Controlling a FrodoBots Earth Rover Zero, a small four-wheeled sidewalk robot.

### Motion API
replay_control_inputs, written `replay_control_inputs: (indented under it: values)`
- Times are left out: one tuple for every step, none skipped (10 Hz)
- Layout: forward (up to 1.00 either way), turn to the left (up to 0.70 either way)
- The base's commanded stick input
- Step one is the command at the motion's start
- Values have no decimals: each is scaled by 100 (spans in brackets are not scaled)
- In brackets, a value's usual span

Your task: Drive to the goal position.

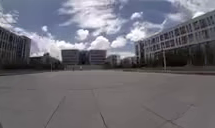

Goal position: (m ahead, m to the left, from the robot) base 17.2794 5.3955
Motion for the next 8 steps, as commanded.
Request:
replay_control_inputs:
  values:
    - [100, 2]
    - [100, 2]
    - [100, 2]
    - [100, 2]
    - [100, 2]
    - [100, 2]
    - [100, 2]
    - [100, 2]
